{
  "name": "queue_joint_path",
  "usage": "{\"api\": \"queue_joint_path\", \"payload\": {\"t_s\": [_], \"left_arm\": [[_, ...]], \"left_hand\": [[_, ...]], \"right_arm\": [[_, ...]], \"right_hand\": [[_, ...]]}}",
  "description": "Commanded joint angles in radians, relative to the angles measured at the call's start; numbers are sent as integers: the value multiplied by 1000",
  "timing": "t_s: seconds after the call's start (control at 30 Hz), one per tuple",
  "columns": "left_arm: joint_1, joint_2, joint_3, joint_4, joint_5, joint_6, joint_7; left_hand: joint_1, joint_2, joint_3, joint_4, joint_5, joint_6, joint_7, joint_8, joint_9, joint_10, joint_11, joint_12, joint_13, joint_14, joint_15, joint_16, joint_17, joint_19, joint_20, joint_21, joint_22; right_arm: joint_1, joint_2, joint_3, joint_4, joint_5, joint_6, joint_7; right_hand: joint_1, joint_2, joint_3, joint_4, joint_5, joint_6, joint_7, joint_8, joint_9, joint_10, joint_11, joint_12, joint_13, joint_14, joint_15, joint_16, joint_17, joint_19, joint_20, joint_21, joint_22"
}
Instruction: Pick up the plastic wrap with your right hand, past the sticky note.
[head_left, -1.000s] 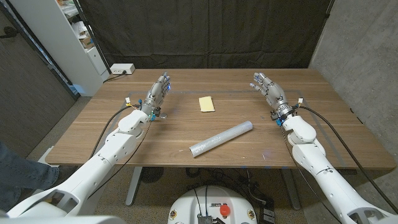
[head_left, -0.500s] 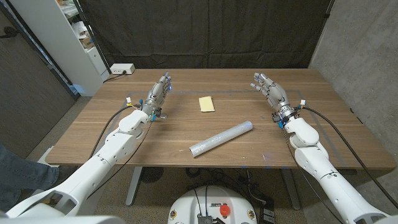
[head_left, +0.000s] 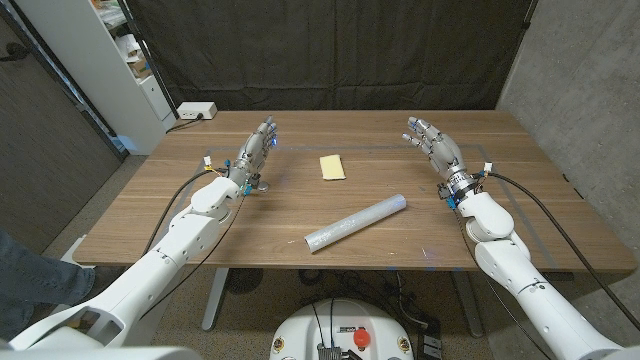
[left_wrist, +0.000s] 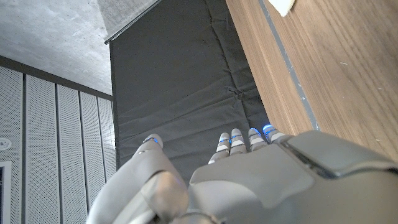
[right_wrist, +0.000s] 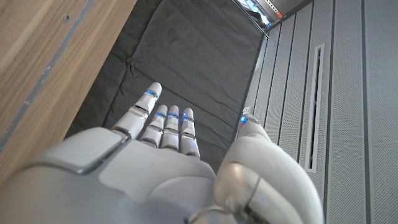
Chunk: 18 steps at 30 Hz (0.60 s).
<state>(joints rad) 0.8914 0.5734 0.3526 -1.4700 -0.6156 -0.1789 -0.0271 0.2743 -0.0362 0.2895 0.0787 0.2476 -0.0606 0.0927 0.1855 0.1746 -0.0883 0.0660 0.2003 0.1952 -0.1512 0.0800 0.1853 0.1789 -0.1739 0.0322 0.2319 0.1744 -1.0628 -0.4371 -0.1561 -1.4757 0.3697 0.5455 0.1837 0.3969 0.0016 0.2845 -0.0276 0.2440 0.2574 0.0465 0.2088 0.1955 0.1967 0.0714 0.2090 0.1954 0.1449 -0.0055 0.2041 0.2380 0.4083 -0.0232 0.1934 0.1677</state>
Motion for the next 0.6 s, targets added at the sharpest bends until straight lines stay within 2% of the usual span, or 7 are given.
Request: {"api": "queue_joint_path", "payload": {"t_s": [0.03,0.13,0.2,0.23,0.37,0.6], "left_arm": [[-5,2,0,5,-1,-6,-8],[-6,10,1,-4,0,8,-7],[-14,12,3,4,-27,25,-45],[-10,14,5,-5,-8,23,-20],[-9,16,4,-9,-7,26,-17],[0,27,-5,-28,-3,23,-9]], "left_hand": [[-1,9,-1,-7,-4,2,4,3,4,-2,-2,7,1,-1,-1,4,3,-27,5,-2,4],[-1,9,-1,-7,-4,2,4,3,4,-1,-2,7,1,-1,-1,4,3,-27,5,-3,4],[0,10,-1,-8,-5,2,4,3,4,-2,-2,7,1,0,-1,4,3,-27,5,-3,4],[0,10,-1,-8,-5,2,3,3,4,-1,-3,8,1,0,-1,5,3,-27,6,-3,4],[0,11,-1,-8,-5,3,3,3,4,0,-2,8,1,1,-1,5,3,-26,6,-4,4],[0,12,-1,-9,-6,4,3,4,4,1,-2,9,1,2,0,5,3,-26,8,-5,4]], "right_arm": [[-21,-50,-28,-40,-51,30,-61],[-20,-62,-36,-44,-54,34,-66],[-21,-67,-38,-49,-68,38,-81],[-22,-72,-40,-52,-72,40,-87],[-20,-81,-46,-51,-68,61,-93],[-16,-97,-59,-49,-68,84,-100]], "right_hand": [[14,1,1,-5,7,8,-4,8,2,13,-1,4,1,9,0,6,1,10,1,4,3],[14,1,1,-5,7,9,-4,8,2,12,-1,4,1,10,0,6,1,10,1,4,3],[14,1,1,-6,7,11,-4,9,2,14,-1,4,1,11,-1,6,0,11,0,4,3],[16,1,1,-8,9,21,-13,11,2,18,-15,4,0,12,-6,6,-2,12,0,3,3],[20,1,2,-12,10,34,-20,14,1,22,-16,3,0,26,-21,10,-6,15,-5,4,2],[22,1,3,-15,12,42,-25,15,1,30,-17,5,0,38,-20,13,-9,21,-7,5,2]]}}
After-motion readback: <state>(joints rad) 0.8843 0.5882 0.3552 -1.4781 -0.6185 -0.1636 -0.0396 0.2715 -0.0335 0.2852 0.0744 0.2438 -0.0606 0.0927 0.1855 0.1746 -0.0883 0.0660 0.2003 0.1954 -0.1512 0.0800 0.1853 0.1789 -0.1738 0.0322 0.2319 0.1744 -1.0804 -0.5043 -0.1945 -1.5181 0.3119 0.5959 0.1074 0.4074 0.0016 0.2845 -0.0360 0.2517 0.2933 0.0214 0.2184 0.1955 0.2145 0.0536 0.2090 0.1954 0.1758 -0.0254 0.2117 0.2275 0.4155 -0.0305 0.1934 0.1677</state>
